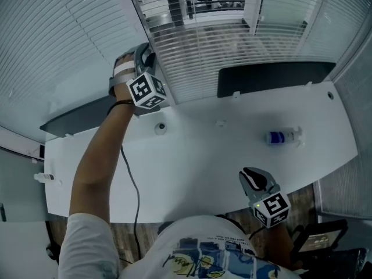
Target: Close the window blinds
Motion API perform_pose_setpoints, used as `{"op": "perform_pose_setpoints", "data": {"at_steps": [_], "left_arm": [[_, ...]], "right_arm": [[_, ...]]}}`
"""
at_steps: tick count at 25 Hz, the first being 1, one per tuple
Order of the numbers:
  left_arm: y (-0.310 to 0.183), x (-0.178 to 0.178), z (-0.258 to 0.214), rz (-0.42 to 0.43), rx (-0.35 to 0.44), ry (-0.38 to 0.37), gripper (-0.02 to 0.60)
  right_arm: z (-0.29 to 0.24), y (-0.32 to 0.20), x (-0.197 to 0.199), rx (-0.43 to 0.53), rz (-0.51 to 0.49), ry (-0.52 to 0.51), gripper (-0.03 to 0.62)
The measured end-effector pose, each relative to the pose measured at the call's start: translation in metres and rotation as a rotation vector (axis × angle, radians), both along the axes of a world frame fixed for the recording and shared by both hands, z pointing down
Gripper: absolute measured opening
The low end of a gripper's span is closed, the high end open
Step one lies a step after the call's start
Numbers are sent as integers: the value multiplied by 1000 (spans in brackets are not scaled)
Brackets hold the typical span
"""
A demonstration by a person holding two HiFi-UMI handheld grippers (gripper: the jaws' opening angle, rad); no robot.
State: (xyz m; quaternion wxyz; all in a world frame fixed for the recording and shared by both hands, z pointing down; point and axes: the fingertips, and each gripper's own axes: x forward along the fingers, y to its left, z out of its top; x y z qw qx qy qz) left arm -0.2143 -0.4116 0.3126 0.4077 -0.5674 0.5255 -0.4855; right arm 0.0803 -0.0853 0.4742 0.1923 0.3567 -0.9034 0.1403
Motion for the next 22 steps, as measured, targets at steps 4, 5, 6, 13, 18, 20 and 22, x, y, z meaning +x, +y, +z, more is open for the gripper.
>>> {"op": "perform_pose_setpoints", "data": {"at_steps": [4,5,6,13,18,20,22], "left_arm": [[-3,-5,14,25,-73,-237,183],[-5,-8,15,18,-79,-292,184],[-6,-11,16,10,-82,-343,183],[-8,-13,15,-6,-66,-400,133],[-7,-10,13,-16,-54,-213,132],[-8,-9,12,-30,-47,-117,132],[-9,-10,11,-52,-36,-23,132]], "right_arm": [[0,0,-1,0,0,-6,46],[0,0,-1,0,-1,-7,46],[0,0,-1,-1,-1,-8,46],[2,0,-2,-3,5,-9,46],[5,2,-2,-11,-1,-10,46],[6,2,-2,-14,-1,-10,46],[7,1,-4,-14,-3,-10,46]]}}
